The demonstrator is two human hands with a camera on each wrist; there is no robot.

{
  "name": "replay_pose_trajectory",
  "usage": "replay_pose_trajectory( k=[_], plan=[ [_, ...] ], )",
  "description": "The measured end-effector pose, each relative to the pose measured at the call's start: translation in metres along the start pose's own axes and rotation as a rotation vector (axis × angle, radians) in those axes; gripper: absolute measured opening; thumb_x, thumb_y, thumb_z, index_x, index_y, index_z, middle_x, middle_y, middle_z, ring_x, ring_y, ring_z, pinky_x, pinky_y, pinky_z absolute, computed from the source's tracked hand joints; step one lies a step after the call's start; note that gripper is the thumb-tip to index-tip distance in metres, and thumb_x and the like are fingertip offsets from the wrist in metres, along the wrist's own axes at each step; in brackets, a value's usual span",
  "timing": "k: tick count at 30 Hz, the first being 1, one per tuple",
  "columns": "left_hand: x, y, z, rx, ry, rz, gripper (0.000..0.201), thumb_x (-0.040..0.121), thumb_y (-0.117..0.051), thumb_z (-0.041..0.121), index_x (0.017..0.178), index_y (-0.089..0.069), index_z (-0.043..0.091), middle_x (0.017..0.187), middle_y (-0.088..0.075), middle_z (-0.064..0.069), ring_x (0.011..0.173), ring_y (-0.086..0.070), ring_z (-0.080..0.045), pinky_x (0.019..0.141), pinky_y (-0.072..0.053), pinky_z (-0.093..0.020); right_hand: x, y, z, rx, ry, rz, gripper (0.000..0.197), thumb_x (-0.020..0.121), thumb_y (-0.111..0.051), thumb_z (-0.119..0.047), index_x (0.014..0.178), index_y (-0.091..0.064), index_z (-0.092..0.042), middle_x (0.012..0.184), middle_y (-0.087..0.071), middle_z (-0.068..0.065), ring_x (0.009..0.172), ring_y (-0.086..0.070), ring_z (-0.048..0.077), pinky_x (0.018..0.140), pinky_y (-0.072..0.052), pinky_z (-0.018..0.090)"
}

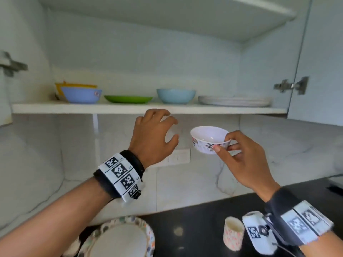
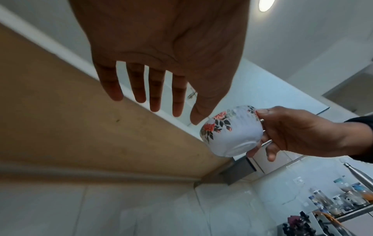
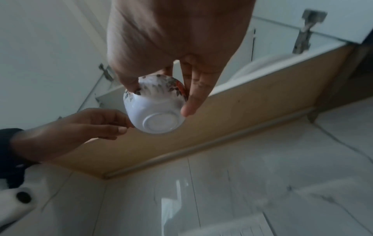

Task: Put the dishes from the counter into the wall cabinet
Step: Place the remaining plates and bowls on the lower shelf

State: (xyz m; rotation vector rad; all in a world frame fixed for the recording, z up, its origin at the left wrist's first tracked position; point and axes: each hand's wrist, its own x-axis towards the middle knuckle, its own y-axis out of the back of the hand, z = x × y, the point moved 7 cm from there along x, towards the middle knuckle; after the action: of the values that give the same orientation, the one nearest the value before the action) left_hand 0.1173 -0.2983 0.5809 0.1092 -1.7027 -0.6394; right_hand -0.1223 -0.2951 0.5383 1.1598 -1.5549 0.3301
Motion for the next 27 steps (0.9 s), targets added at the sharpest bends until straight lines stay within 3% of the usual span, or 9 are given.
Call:
replay_pose_trajectory(
  k=[3, 6, 8, 10, 12, 13, 18, 23, 27],
  plan=[
    [0.04, 0.01, 0.003, 0.038, -0.019, 0.047, 0.039, 0.078, -0.057, 0.05, 0.111, -0.065, 0.031, 0.118, -0.059, 0.005, 0.115, -0.05, -0.023, 0.085, -0.035, -0.038, 0.033, 0.028, -0.012, 0.053, 0.051, 0.092, 0.033, 0.085, -0.062, -0.059, 0.1, -0.056, -0.03, 0.103, -0.067, -0.008, 0.085, -0.067, -0.001, 0.054, -0.052, 0.013],
    [0.067, 0.002, -0.013, 0.1, 0.023, 0.019, 0.042, 0.079, -0.053, 0.056, 0.11, -0.065, 0.031, 0.114, -0.06, 0.006, 0.111, -0.052, -0.022, 0.084, -0.035, -0.038, 0.068, 0.038, -0.011, 0.126, 0.014, 0.147, 0.026, 0.085, -0.064, -0.053, 0.094, -0.056, -0.03, 0.098, -0.068, -0.012, 0.079, -0.07, 0.009, 0.058, -0.061, 0.038],
    [0.079, -0.005, -0.031, 0.164, 0.067, -0.009, 0.046, 0.081, -0.048, 0.063, 0.108, -0.066, 0.03, 0.112, -0.062, 0.004, 0.106, -0.054, -0.024, 0.082, -0.037, -0.04, 0.092, 0.035, -0.007, 0.155, -0.02, 0.156, 0.025, 0.086, -0.066, -0.05, 0.093, -0.056, -0.028, 0.093, -0.067, -0.015, 0.077, -0.069, 0.009, 0.061, -0.06, 0.046],
    [0.085, -0.014, -0.051, 0.204, 0.102, -0.051, 0.052, 0.084, -0.042, 0.067, 0.107, -0.067, 0.028, 0.108, -0.063, 0.002, 0.1, -0.057, -0.025, 0.078, -0.042, -0.039, 0.114, 0.027, -0.006, 0.167, -0.016, 0.17, 0.026, 0.088, -0.067, -0.046, 0.092, -0.056, -0.023, 0.088, -0.066, -0.014, 0.068, -0.064, 0.007, 0.059, -0.057, 0.036],
    [0.083, -0.022, -0.064, 0.206, 0.121, -0.09, 0.059, 0.088, -0.032, 0.071, 0.105, -0.067, 0.026, 0.101, -0.065, 0.001, 0.088, -0.059, -0.023, 0.069, -0.048, -0.035, 0.132, 0.014, -0.006, 0.114, -0.007, 0.16, 0.028, 0.089, -0.066, -0.048, 0.09, -0.055, -0.021, 0.084, -0.066, -0.012, 0.06, -0.058, 0.005, 0.054, -0.045, 0.02],
    [0.082, -0.025, -0.067, 0.221, 0.117, -0.102, 0.061, 0.09, -0.027, 0.071, 0.102, -0.068, 0.027, 0.094, -0.065, 0.002, 0.081, -0.06, -0.02, 0.064, -0.05, -0.033, 0.141, 0.007, -0.004, 0.069, -0.016, 0.153, 0.029, 0.088, -0.065, -0.05, 0.089, -0.055, -0.023, 0.084, -0.065, -0.012, 0.06, -0.058, 0.006, 0.053, -0.042, 0.019],
    [0.074, -0.026, -0.06, 0.317, 0.08, -0.068, 0.061, 0.095, -0.017, 0.063, 0.081, -0.065, 0.028, 0.068, -0.057, 0.008, 0.061, -0.053, -0.015, 0.051, -0.044, -0.028, 0.172, -0.032, 0.025, -0.091, -0.127, 0.1, 0.032, 0.085, -0.062, -0.059, 0.091, -0.053, -0.029, 0.085, -0.065, -0.01, 0.078, -0.062, 0.016, 0.067, -0.051, 0.033],
    [0.068, -0.025, -0.059, 0.347, 0.025, -0.002, 0.058, 0.098, -0.021, 0.059, 0.078, -0.066, 0.027, 0.063, -0.055, 0.009, 0.055, -0.05, -0.014, 0.048, -0.036, -0.025, 0.173, -0.057, 0.043, -0.276, -0.169, 0.093, 0.039, 0.085, -0.053, -0.07, 0.093, -0.053, -0.032, 0.081, -0.063, -0.012, 0.076, -0.06, 0.017, 0.062, -0.043, 0.031],
    [0.069, -0.024, -0.057, 0.344, 0.022, 0.034, 0.056, 0.097, -0.025, 0.058, 0.075, -0.065, 0.026, 0.062, -0.055, 0.008, 0.055, -0.05, -0.015, 0.047, -0.035, -0.025, 0.172, -0.065, 0.041, -0.417, -0.099, 0.128, 0.046, 0.086, -0.044, -0.076, 0.098, -0.053, -0.032, 0.082, -0.065, -0.009, 0.074, -0.06, 0.017, 0.064, -0.049, 0.032]
  ],
)
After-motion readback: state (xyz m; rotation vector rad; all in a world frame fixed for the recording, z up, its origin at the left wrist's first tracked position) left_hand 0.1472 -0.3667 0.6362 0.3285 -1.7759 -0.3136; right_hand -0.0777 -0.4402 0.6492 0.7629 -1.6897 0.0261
